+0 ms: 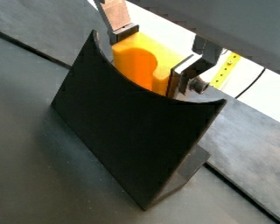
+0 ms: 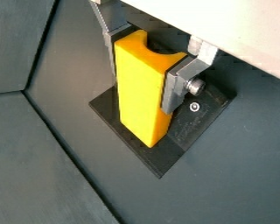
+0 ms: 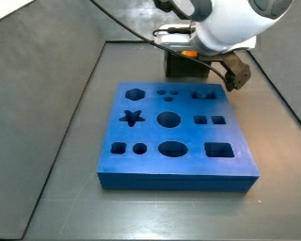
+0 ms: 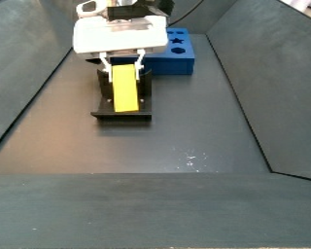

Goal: Pick up the arch object. Move up. Place the arch object on the fixture. Regrasp the arch object. Rotate the arch object. Move to above the board. Insert the arch object.
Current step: Rotate the arch object.

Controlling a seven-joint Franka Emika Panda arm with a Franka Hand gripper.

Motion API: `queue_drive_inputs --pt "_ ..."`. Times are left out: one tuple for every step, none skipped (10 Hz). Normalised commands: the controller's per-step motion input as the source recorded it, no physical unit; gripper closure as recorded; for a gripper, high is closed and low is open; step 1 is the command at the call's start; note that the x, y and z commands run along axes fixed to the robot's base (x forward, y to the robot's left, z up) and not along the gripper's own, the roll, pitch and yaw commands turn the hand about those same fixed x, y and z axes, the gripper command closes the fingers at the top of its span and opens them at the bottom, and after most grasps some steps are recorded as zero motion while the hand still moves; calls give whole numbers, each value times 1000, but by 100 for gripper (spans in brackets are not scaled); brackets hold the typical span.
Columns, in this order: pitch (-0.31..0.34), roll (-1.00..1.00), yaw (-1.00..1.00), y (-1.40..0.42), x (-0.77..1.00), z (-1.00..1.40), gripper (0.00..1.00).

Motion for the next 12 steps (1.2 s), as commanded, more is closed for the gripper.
queue_drive_inputs --pt "0 0 0 124 -1000 973 100" --pt "-27 -32 4 118 -1000 973 100" --pt "-47 -56 8 108 -1000 968 100" --pt "-56 -66 12 98 -1000 956 100" --pt "-60 -71 11 91 -1000 942 100" --pt "-63 -73 6 86 -1000 930 100" --pt "-65 -76 -3 78 -1000 906 100" --pt "-64 -79 -10 73 -1000 886 100" --pt "-59 -84 -21 65 -1000 859 100" --pt "-55 -86 -32 60 -1000 837 100" --pt "-44 -92 -45 52 -1000 806 100" --pt "-37 -96 -50 47 -1000 790 100"
